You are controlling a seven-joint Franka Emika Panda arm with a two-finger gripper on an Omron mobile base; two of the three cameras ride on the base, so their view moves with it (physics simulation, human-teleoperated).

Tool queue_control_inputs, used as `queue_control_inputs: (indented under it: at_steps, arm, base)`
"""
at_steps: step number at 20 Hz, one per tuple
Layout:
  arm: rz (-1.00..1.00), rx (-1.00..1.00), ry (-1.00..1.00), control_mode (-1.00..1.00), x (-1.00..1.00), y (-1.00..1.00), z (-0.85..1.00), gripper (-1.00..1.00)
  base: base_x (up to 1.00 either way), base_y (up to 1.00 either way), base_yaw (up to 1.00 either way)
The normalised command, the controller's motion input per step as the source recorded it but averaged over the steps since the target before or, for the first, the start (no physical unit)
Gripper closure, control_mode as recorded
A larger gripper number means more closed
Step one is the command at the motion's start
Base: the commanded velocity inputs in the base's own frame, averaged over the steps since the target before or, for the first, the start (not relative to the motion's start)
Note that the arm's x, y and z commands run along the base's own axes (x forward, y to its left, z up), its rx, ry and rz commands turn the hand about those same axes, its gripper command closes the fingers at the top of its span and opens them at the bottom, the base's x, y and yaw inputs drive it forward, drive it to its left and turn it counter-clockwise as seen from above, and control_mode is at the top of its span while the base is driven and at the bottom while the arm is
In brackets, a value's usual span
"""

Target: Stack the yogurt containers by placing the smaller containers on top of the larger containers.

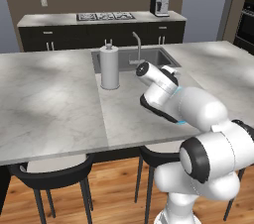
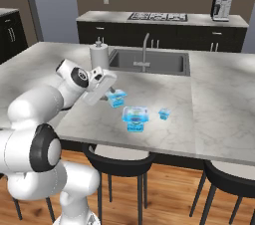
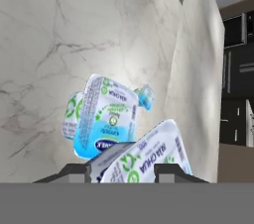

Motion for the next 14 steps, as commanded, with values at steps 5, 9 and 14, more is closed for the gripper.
queue_control_inputs:
  at_steps: [5, 9, 14]
  arm:
    - [0.00, 0.00, 0.00, -1.00, -0.15, -0.36, 0.00, 1.00]
    - [0.00, 0.00, 0.00, -1.00, -0.09, -0.26, -0.03, 1.00]
    - [0.00, 0.00, 0.00, -1.00, 0.00, -0.14, -0.13, 1.00]
  base:
    - [0.00, 0.00, 0.00]
    - [0.00, 0.00, 0.00]
    - [0.00, 0.00, 0.00]
